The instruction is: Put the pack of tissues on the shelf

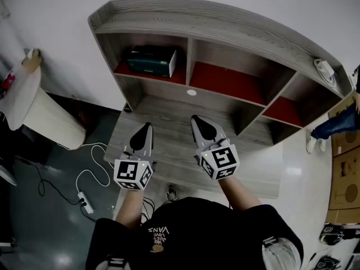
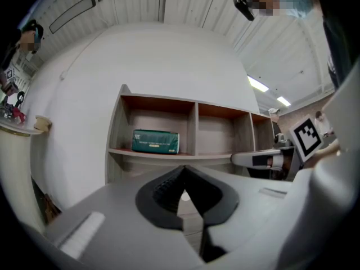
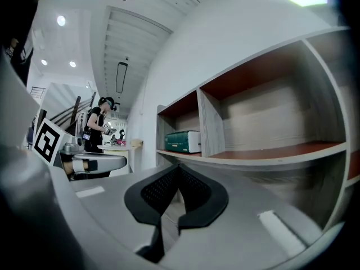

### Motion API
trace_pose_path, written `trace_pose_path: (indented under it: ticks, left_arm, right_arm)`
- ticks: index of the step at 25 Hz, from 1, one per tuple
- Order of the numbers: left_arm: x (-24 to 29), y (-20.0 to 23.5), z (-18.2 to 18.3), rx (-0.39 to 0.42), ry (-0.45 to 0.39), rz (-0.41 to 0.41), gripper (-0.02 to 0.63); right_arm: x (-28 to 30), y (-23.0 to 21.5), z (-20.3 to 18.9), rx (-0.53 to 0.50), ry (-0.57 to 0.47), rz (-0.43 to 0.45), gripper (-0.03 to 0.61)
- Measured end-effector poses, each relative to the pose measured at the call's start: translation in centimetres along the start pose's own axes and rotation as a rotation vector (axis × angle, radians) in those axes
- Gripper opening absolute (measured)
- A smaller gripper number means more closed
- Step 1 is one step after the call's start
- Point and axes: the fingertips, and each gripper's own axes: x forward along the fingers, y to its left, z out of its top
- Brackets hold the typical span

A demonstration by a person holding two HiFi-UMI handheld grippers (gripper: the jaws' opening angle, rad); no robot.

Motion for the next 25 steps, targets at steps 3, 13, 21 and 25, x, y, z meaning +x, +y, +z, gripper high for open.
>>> trace_pose_path:
  ticks: [3, 13, 21, 25]
  left_arm:
    - [-0.9, -1.6, -0.6, -0.013, 0.008, 0.003, 0.051]
    - [-4.9, -6.2, -2.8, -0.040, 0.037, 0.030, 0.051]
    - [-7.3, -8.6, -5.0, -0.086, 0.081, 0.036, 0.051]
    - [-8.1, -9.5, -5.8, -0.105, 0.094, 0.040, 0.051]
  right_arm:
    - [-1.5, -0.2, -0.7, 0.010, 0.012, 0.015, 0.003]
    - [-5.8, -0.1, -2.0, 0.033, 0.019, 0.056, 0.003]
    - [-8.3, 0.8, -4.6, 0.065, 0.082, 0.082, 0.003]
    - [-9.5, 1.0, -5.5, 0.076, 0.120, 0.097, 0.003]
